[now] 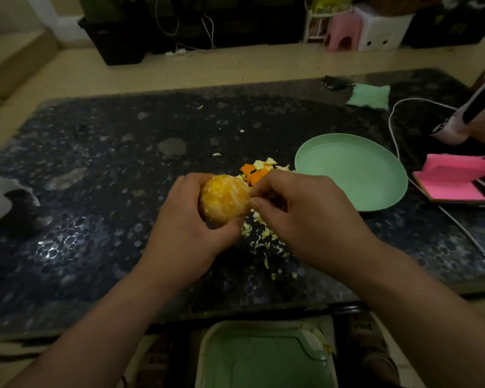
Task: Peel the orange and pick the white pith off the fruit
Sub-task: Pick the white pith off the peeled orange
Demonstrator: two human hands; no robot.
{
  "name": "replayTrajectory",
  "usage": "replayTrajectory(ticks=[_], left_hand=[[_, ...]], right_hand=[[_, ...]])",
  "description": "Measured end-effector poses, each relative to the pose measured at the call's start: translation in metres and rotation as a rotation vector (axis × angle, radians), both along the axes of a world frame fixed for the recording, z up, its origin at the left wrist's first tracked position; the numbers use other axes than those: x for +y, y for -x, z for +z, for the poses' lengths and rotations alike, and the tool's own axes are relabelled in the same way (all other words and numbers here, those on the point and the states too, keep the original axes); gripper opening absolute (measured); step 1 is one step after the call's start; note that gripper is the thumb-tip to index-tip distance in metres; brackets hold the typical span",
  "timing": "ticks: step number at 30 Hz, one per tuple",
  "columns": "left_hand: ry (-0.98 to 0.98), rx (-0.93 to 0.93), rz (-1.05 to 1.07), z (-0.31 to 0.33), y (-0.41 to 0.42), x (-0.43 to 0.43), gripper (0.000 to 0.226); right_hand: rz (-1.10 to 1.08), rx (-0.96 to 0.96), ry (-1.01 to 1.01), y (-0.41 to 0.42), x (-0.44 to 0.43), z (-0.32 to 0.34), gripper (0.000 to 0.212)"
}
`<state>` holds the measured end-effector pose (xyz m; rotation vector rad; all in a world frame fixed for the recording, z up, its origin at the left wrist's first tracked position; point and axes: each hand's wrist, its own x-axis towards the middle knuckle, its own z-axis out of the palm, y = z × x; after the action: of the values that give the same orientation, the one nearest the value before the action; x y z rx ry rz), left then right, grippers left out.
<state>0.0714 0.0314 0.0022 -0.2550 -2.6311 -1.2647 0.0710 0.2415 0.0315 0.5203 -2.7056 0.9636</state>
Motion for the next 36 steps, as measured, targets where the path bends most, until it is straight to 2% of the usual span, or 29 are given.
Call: replayTrajectory(ticks=[6, 9, 17, 21, 25, 30, 33, 36], left_hand=[[0.039, 0.046, 0.020, 0.001, -0.003, 0.006, 0.057], [0.001, 0.028, 0.024, 0.000, -0.003, 0.007, 0.056], [-0.318, -0.184, -0.130, 0.004, -0.002, 0.004, 0.059], [-0.447, -0.246, -0.192, 0.007, -0.001, 0.004, 0.059], [-0.482, -0.259, -0.239, 0.009, -0.002, 0.004, 0.058], [-0.478, -0.274, -0.256, 0.009, -0.001, 0.000, 0.060], [-0.460, -0.277, -0.251, 0.007, 0.001, -0.002, 0.060], [-0.423, -0.265, -0.239, 0.006, 0.002, -0.002, 0.059]], right_hand=[[-0.059, 0.106, -0.110, -0.001, -0.005, -0.001, 0.010], [-0.094, 0.123, -0.082, -0.001, -0.008, -0.001, 0.009], [-0.031, -0.093, 0.261, 0.004, 0.001, 0.006, 0.006], [0.018, -0.172, 0.368, 0.004, 0.004, 0.009, 0.008], [0.019, -0.203, 0.408, 0.006, 0.008, 0.009, 0.015], [-0.008, -0.241, 0.412, 0.009, 0.011, 0.011, 0.011], [0.014, -0.325, 0.465, 0.009, 0.013, 0.012, 0.019], [0.032, -0.306, 0.418, 0.007, 0.012, 0.009, 0.025]])
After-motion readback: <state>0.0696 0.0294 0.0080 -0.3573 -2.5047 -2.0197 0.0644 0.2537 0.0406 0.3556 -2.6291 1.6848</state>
